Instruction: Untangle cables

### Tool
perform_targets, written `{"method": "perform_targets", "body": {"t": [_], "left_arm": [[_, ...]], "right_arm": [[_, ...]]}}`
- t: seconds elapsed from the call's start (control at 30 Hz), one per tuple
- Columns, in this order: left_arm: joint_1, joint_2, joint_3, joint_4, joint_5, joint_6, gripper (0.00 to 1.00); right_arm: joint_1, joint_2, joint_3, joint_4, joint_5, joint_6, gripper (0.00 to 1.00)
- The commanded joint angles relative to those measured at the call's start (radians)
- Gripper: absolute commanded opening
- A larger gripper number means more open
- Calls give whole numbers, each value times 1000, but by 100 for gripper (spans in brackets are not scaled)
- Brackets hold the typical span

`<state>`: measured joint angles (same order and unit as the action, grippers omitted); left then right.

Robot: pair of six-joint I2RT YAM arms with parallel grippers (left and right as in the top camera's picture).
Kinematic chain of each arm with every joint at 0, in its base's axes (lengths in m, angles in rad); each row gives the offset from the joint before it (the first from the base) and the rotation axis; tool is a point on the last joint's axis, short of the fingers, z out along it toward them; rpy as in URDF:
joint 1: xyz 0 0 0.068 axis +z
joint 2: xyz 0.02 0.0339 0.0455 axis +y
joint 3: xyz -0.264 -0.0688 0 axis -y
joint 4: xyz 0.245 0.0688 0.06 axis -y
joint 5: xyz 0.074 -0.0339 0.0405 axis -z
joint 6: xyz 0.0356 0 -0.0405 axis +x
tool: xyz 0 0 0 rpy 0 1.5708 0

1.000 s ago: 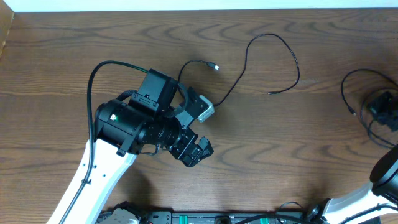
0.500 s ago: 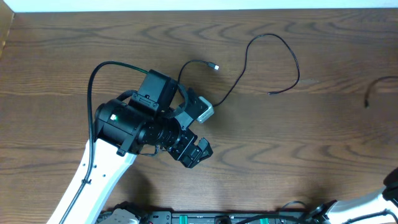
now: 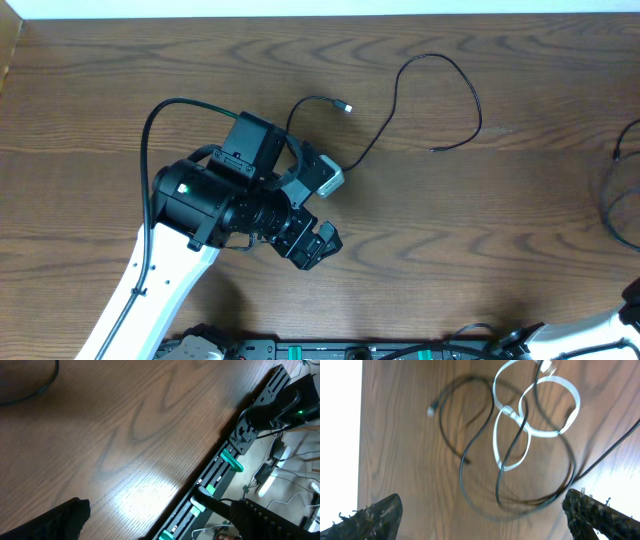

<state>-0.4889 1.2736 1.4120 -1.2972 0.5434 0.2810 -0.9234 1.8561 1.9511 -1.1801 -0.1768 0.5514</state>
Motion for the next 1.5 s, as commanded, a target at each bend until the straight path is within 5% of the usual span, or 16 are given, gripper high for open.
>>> {"method": "perform_targets", "body": {"t": [0.0, 0.3, 0.6, 0.77, 1.0, 1.23, 1.47], "left_arm": [[-2, 0, -4, 4, -6, -9, 95], [-1, 0, -4, 112, -113, -71, 95], [0, 0, -4, 158, -487, -457, 96], [0, 0, -4, 156, -485, -462, 96], [0, 0, -4, 158, -485, -462, 96], [0, 0, -4, 136, -485, -459, 96], [0, 0, -4, 135, -484, -459, 96]], "right_arm": [[77, -5, 12, -30, -48, -50, 99], [394, -5, 12, -59, -70, -383, 99], [816, -4, -20, -50, -42, -772, 99], [923, -4, -96, 16, -39, -540, 99], [1060, -4, -349, 274, -39, 171, 99], [1230, -4, -530, 683, -16, 358, 99], [1360, -3, -542, 655, 282, 418, 97]]}}
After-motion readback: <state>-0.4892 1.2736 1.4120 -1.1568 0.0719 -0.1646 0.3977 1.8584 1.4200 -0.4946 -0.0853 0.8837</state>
